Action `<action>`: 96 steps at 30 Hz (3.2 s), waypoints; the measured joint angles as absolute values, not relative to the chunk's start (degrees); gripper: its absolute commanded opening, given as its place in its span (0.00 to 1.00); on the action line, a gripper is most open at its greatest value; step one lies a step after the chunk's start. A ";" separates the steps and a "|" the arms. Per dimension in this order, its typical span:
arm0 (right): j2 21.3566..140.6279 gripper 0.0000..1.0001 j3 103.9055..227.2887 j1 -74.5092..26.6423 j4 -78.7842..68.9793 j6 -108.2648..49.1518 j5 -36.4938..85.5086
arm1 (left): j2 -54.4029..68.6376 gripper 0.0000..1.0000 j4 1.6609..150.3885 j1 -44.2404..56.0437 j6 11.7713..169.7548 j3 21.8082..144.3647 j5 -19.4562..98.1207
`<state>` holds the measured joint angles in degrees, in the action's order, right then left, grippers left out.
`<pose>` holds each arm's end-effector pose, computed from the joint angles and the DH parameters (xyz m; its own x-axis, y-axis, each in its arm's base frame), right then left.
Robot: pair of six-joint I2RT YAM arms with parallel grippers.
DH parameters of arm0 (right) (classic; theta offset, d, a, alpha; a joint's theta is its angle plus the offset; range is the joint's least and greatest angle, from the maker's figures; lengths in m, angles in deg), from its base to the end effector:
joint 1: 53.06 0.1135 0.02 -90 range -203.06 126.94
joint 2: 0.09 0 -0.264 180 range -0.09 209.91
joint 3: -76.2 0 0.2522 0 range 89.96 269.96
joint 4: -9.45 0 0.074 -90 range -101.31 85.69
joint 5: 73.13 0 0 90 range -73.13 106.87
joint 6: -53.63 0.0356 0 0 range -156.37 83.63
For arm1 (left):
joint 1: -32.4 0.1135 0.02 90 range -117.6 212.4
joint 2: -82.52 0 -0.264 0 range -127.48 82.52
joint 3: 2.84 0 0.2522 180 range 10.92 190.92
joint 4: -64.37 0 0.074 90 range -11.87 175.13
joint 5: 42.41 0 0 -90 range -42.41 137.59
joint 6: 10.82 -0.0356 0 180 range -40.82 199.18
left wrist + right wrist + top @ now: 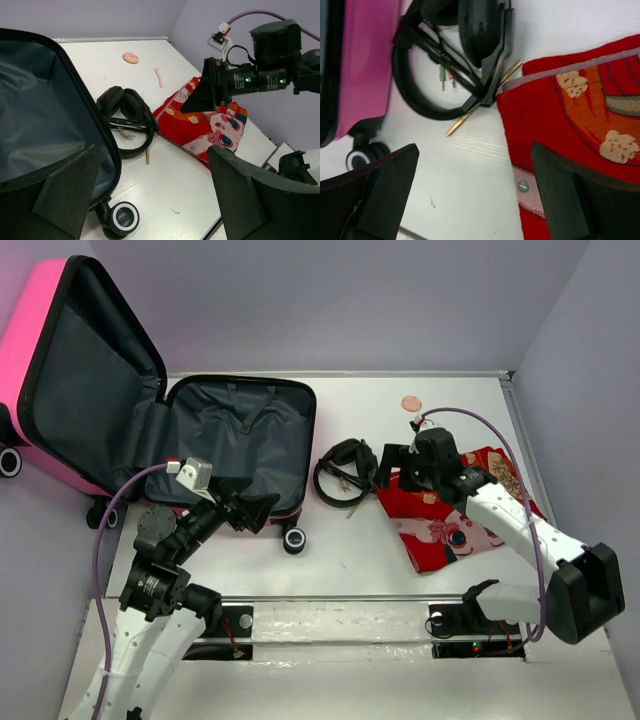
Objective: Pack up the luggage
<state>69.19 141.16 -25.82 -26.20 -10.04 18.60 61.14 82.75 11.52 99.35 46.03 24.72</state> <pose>0.2325 0.1209 0.2710 -0.7239 0.1259 -0.6783 -0.1752 0.9174 0.3573 0.0916 -0.0498 0.3431 -0.0980 -0.3026 -0.9481 0.6958 0.6602 -0.2827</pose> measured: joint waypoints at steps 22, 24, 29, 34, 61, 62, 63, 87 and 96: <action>94.08 1.00 155.57 -20.18 -26.66 -13.74 8.22 | 61.11 0.99 82.75 11.52 99.35 45.99 24.63; 96.31 0.99 156.70 -19.96 -26.85 -14.00 7.52 | 61.09 0.99 82.75 11.52 99.35 45.96 24.61; 101.10 0.95 160.90 -19.65 -27.62 -14.39 4.40 | 60.87 0.99 82.73 11.52 99.35 45.86 24.22; 105.93 0.86 166.36 -19.63 -27.51 -14.55 1.38 | 60.76 0.99 82.73 11.52 99.35 45.86 23.87; 98.61 0.20 187.89 -15.13 -31.01 -16.49 -7.51 | 61.49 0.99 83.60 11.49 99.52 45.64 26.60; 99.79 0.21 190.21 -14.17 -30.59 -16.49 -6.90 | 61.79 0.99 83.95 11.49 99.61 45.64 27.21; 102.13 0.21 193.86 -12.72 -30.00 -16.30 -5.96 | 62.03 0.99 84.22 11.49 99.63 45.64 27.82; 129.95 0.66 215.94 -5.34 -31.36 -12.27 11.02 | 62.82 0.99 86.14 11.25 99.65 45.66 31.67; 87.00 0.50 165.90 -8.59 -26.57 -9.35 -0.80 | 63.98 0.99 86.14 9.51 99.85 45.66 32.04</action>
